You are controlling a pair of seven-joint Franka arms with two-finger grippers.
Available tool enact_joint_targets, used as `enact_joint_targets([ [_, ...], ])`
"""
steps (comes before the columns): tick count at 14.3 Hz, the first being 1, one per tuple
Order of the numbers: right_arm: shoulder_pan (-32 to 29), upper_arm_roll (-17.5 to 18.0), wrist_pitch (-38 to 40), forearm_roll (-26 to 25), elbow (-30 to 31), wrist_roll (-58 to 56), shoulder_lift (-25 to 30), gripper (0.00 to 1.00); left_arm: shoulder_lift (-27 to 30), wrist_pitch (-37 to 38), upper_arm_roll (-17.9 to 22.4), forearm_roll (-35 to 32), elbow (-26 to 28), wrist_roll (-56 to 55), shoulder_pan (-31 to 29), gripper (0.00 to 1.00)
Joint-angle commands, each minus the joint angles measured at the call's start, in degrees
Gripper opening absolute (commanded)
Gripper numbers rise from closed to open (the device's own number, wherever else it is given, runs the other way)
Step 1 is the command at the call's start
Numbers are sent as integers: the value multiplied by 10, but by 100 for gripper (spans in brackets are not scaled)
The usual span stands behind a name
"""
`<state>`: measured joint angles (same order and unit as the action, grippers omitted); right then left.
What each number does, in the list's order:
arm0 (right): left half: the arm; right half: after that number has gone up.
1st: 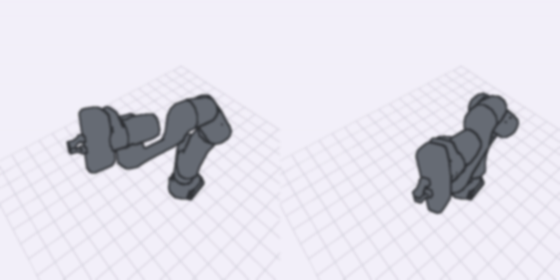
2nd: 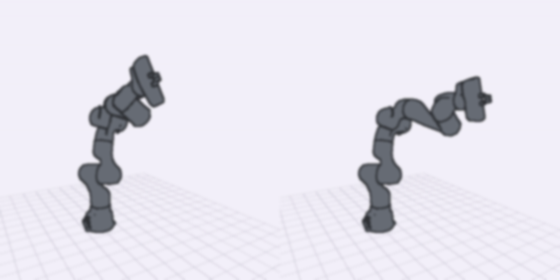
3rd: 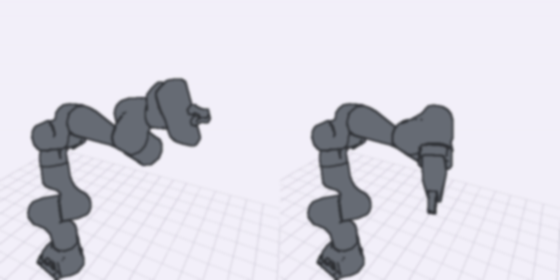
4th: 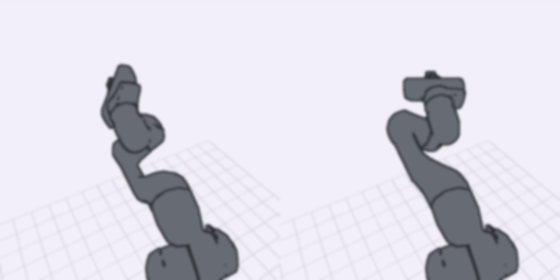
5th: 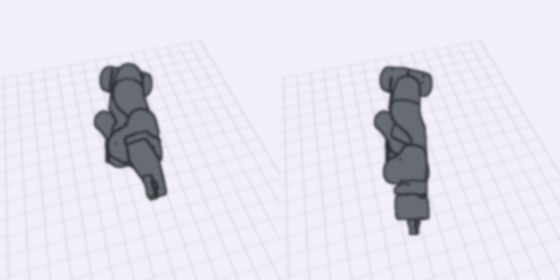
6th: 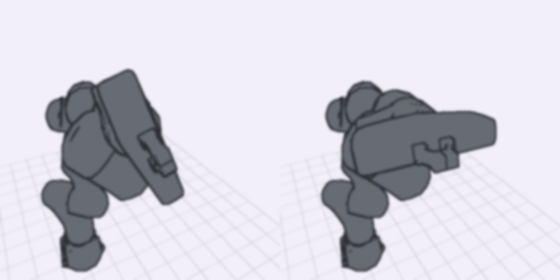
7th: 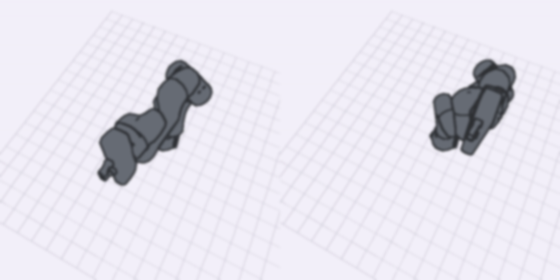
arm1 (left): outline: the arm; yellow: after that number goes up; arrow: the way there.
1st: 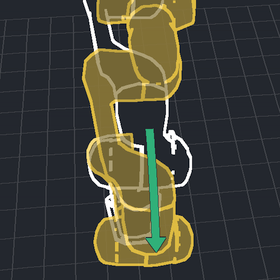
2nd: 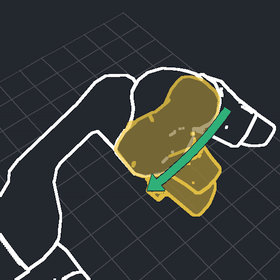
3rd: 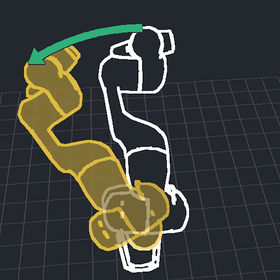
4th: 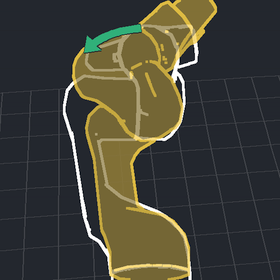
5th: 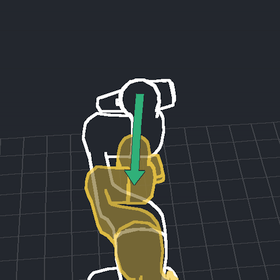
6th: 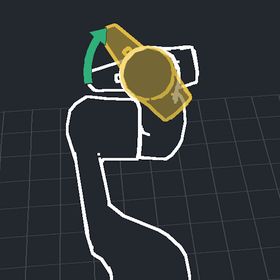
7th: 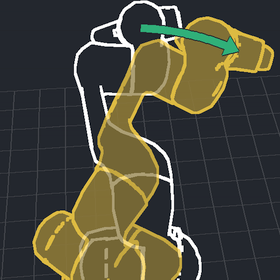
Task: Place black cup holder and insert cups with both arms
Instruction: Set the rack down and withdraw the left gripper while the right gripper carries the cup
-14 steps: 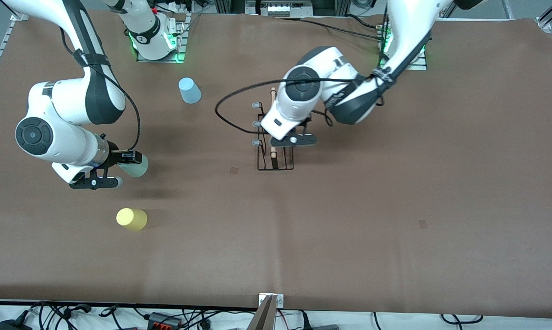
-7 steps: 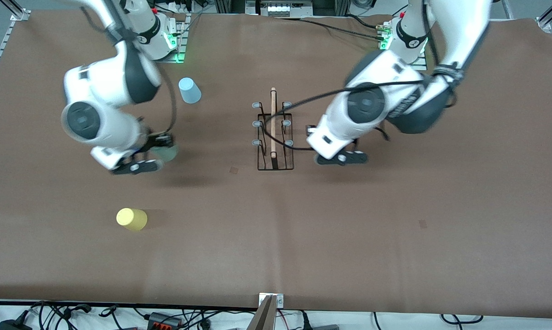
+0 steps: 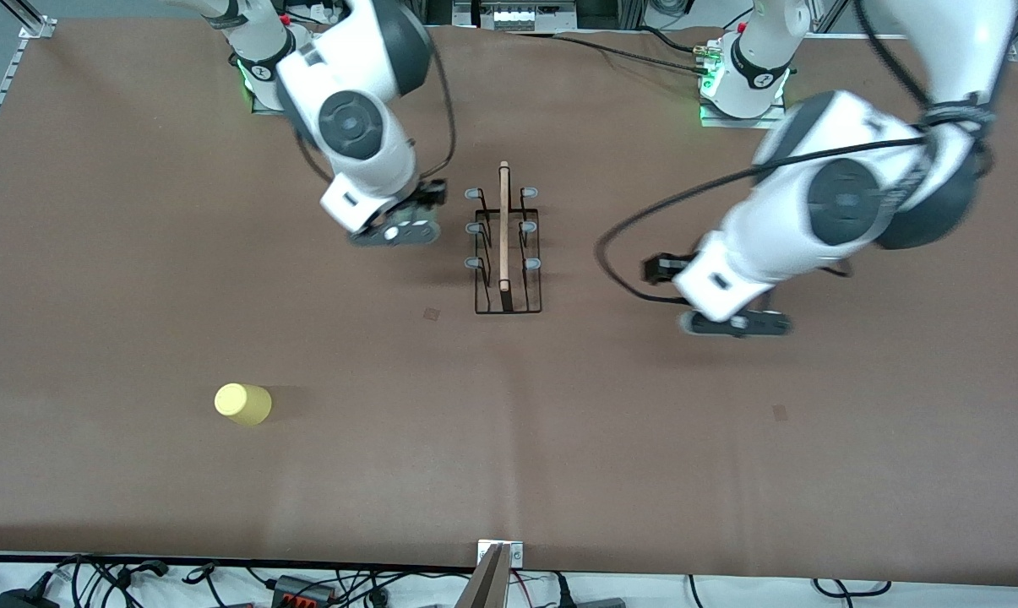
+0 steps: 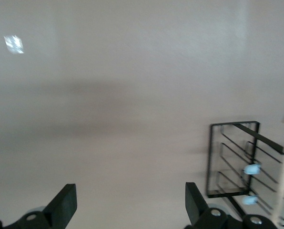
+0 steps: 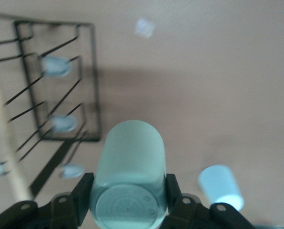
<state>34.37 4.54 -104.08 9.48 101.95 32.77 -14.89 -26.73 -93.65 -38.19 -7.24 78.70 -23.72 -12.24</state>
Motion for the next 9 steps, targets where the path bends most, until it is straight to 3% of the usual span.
enact_joint_targets([
  [1, 14, -7, 0, 29, -3, 3, 1, 20, 30, 22, -3, -9, 8, 130, -72, 100],
  [3, 26, -7, -10, 47, -3, 4, -4, 20, 64, 46, 35, -8, 11, 193, -79, 100],
  [7, 47, -7, -22, 54, -3, 5, -16, 20, 133, 75, 138, -6, 13, 187, -32, 100],
  [9, 53, -7, -26, 54, -3, 5, -19, 20, 155, 74, 234, 1, 13, 189, 26, 100],
])
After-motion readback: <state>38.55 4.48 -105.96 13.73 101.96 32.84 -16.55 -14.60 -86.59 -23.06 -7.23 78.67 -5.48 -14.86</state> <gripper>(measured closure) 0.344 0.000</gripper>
